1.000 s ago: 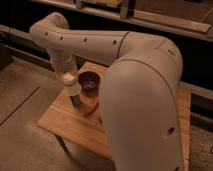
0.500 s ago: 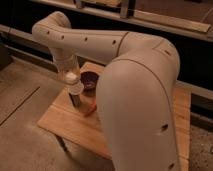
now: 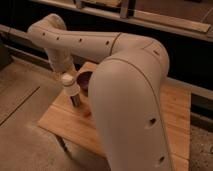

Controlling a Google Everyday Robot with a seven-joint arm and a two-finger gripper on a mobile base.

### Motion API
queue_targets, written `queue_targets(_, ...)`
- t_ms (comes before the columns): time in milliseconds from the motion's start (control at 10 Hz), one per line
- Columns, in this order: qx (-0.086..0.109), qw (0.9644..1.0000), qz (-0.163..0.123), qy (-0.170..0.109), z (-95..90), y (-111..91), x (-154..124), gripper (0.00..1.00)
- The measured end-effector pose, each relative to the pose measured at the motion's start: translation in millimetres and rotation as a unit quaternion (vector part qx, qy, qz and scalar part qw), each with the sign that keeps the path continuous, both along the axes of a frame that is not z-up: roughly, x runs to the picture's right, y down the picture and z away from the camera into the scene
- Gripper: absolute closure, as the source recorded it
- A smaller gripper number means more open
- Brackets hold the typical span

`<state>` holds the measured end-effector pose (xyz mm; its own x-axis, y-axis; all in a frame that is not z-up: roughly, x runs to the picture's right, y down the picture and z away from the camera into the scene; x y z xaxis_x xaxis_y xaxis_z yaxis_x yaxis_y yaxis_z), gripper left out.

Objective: Place the ceramic cup over the eraser

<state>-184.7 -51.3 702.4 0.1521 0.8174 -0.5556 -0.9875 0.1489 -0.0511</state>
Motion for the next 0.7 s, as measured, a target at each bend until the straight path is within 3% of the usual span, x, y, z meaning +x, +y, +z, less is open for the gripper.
queue_targets(700,-0.006,0.9999,0.003,0.01,-1.7,6.7,6.9,1.0)
